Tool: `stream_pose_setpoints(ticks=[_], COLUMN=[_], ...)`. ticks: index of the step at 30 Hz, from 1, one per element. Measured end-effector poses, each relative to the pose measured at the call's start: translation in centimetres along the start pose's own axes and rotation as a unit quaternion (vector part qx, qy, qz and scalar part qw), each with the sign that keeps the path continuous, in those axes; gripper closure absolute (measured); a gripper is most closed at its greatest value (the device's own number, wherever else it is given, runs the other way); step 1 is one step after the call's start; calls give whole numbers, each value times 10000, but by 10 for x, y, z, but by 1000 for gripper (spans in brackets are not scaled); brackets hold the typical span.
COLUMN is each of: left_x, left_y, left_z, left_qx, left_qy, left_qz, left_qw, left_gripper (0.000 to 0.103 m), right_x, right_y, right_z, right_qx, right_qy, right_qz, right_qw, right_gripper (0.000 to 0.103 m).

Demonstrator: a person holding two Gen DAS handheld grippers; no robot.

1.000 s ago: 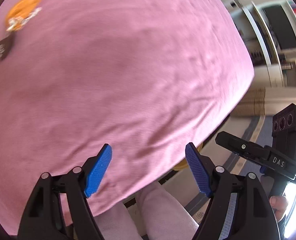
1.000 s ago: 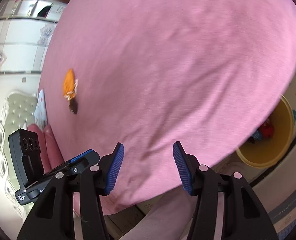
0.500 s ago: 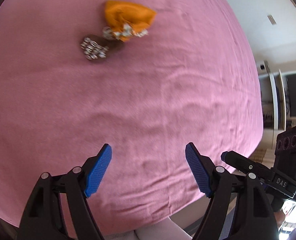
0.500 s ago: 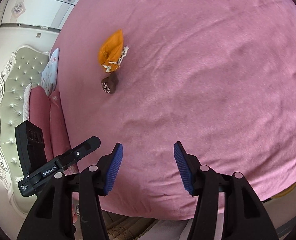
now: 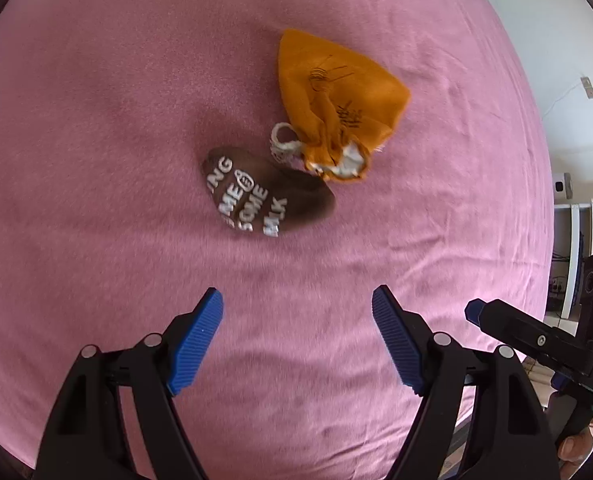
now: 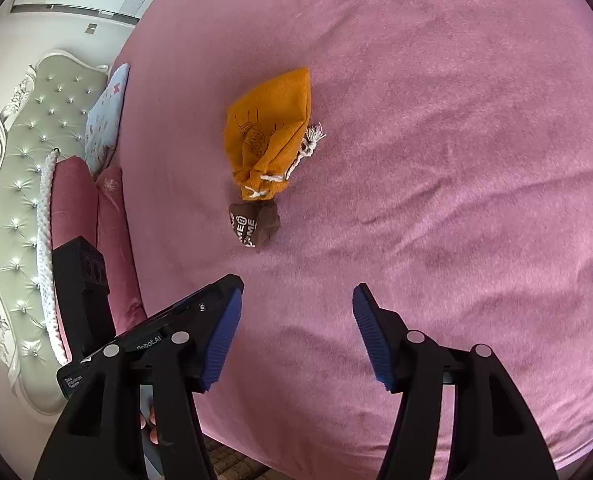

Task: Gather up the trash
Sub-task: 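Grasp the brown sock with the left tool while the right tool grasps the orange pouch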

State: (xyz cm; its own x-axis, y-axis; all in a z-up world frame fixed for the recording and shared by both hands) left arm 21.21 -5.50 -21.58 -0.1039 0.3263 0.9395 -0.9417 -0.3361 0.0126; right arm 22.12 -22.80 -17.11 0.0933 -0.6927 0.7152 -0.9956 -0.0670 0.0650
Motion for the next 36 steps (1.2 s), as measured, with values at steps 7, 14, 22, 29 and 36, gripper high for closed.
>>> stream_pose_setpoints(ticks=[7,14,22,29,36], left_x=[-34,-61,-52,-37,-28], left_y=[-36,-48,-59,-53,-57], left_z=[-12,-9,-21,-43,-72], left_qx=[188,-92,226,606,872], left_qy=[-146,-462,-164,266,344], left_qz=[-156,-341,23,169,239], left_qw=[9996,9983,9996,9977,9953], left_gripper=[27,34,79,81,81], right_x=[-30,-43,-54,-74,-89], right_y=[-36,-66,-92,-107,-129], right_z=[8,7,0,1,-5], right_qx=[-79,-142,-117,-299,-533], right_qy=[16,44,64,9,-73], right_qz=[-182,-197,-137,-213,-161], right_qw=[9998,9997,9998,9993,9984], right_gripper=[46,44,39,38,49])
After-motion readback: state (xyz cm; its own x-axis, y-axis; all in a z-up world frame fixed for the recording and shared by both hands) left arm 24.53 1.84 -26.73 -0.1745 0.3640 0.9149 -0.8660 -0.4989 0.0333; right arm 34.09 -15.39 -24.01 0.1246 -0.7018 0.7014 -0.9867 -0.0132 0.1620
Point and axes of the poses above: each gripper's, at about its wrist camera, not at the fingertips, and x roughly against the way its jaws point, z to its right, y to its underside, the point moved 6 cm from there along -x, roughly the way its jaws point, and after that the axes turned 1 degree about x, right-handed, at the moved point
